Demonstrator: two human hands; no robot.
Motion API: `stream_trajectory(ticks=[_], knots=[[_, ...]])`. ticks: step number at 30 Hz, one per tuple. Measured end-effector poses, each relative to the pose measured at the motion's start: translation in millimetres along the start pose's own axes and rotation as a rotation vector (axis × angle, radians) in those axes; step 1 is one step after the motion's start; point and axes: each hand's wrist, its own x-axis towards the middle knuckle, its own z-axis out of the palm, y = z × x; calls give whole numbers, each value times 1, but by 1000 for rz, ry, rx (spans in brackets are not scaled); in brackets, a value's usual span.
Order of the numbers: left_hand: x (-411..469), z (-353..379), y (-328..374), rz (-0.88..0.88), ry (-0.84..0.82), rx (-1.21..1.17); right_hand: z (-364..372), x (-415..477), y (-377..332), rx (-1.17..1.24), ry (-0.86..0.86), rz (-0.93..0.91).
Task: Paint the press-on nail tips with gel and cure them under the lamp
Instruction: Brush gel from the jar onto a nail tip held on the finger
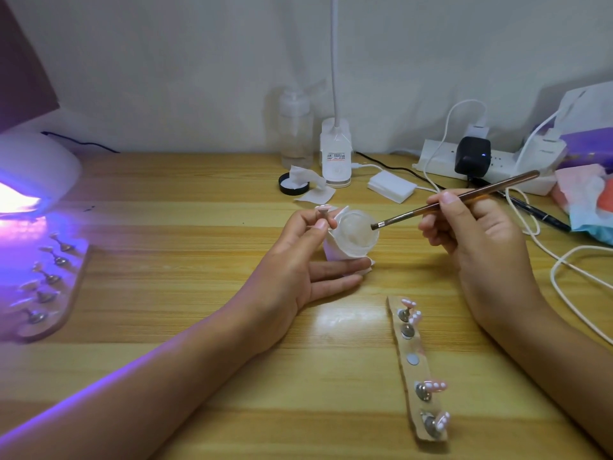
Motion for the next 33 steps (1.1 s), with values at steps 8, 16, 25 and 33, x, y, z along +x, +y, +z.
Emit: stream_trajectory(ticks=[8,16,25,33], knots=[[3,0,-1,2,39,-22,-5,7,3,101,90,79],[-14,-1,-9,458,169,289,-6,7,-2,344,-14,101],[-10,3,-16,164,-38,483,-2,3,-3,358,-175,101],[-10,4,-13,151,-24,465,-3,4,-1,343,-217,113]])
